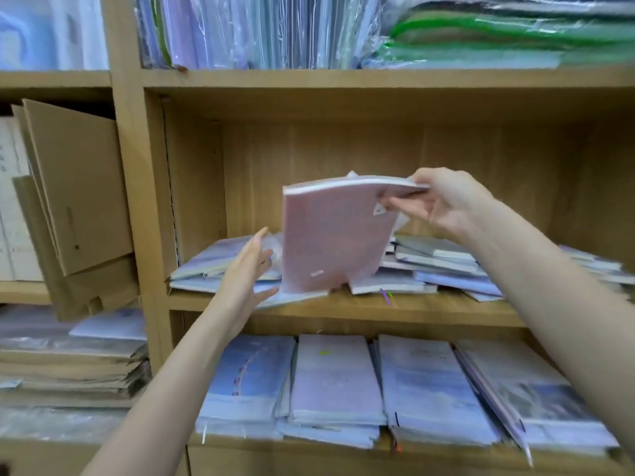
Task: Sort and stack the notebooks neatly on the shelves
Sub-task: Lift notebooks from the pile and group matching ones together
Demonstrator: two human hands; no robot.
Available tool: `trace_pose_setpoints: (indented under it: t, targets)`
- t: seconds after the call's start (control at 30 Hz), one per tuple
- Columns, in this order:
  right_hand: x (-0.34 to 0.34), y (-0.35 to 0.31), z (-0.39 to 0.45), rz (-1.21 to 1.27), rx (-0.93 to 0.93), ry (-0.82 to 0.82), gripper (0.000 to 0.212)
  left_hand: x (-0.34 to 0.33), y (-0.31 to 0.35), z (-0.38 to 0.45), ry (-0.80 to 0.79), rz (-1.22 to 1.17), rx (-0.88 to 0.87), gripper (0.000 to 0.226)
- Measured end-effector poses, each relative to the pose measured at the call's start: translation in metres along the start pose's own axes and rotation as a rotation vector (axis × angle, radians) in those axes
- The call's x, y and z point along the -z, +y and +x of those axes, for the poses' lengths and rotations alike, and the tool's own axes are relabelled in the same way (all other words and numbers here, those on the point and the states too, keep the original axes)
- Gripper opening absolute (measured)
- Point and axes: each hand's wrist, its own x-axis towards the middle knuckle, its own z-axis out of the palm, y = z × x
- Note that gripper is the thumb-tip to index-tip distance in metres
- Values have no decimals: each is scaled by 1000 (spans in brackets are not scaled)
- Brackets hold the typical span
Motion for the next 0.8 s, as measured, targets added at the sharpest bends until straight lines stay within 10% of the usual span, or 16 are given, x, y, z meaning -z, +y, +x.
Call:
trace_pose_setpoints:
  t: [0.3, 0.5, 0.8]
  targets:
    - [82, 76, -71, -181, -348, -257, 21, -44, -40, -53, -61, 99, 149, 68]
    - [106, 127, -71, -609, -322, -250, 40, -41, -69, -71, -79, 236, 191, 41]
    - [90, 157, -62, -384, -385, -135, 37, -38, -84, -78, 59, 103, 259, 78]
